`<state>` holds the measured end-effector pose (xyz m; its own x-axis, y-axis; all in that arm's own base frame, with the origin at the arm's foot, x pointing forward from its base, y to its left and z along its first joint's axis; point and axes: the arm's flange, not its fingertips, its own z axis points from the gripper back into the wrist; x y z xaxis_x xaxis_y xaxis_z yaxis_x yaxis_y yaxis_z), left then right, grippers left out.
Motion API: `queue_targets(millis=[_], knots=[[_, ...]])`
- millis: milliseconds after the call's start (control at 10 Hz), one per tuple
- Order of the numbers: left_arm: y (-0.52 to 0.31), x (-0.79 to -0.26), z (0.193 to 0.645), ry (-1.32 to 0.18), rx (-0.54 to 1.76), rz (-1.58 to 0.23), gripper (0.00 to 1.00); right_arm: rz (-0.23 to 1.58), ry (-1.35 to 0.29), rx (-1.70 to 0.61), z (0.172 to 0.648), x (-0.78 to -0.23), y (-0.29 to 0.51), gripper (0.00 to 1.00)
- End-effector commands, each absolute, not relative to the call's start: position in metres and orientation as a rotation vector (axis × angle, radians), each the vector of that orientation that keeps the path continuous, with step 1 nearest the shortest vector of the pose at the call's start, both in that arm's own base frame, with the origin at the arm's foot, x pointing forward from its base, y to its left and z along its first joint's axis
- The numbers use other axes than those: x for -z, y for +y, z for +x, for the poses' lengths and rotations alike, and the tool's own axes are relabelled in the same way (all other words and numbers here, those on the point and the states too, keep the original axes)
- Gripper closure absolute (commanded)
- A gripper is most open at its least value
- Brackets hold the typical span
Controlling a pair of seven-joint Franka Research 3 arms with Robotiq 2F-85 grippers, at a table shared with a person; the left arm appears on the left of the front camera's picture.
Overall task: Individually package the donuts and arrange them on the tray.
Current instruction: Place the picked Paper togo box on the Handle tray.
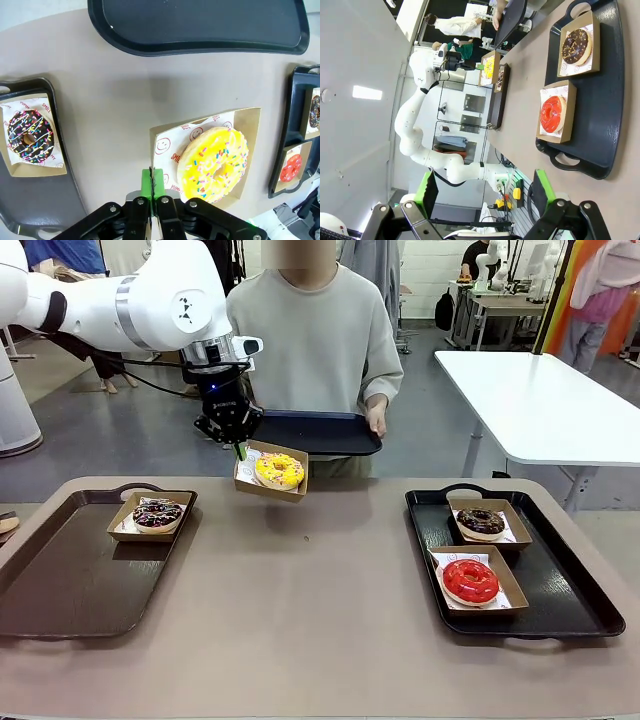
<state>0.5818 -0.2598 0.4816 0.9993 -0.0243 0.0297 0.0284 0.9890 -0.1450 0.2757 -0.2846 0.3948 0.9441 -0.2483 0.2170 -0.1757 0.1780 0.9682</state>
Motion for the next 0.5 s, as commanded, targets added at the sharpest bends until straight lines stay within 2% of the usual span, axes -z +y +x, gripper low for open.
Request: queue_targets(millis=[0, 200, 400], knots=[[-0.241, -0.498, 0.550, -0.023, 0.046, -0.170, 0.99, 1.407, -0.372, 0.038, 0.274, -0.396, -0.286, 0.00], [-0.192, -0.525, 0.514, -0.014, 0.054, -0.231, 0.99, 1.407, -0.372, 0.038, 0.274, -0.396, -0.286, 0.00], [-0.150, -0.528, 0.473, -0.002, 0.031, -0.246, 0.99, 1.407, -0.372, 0.038, 0.274, -0.396, -0.286, 0.00]])
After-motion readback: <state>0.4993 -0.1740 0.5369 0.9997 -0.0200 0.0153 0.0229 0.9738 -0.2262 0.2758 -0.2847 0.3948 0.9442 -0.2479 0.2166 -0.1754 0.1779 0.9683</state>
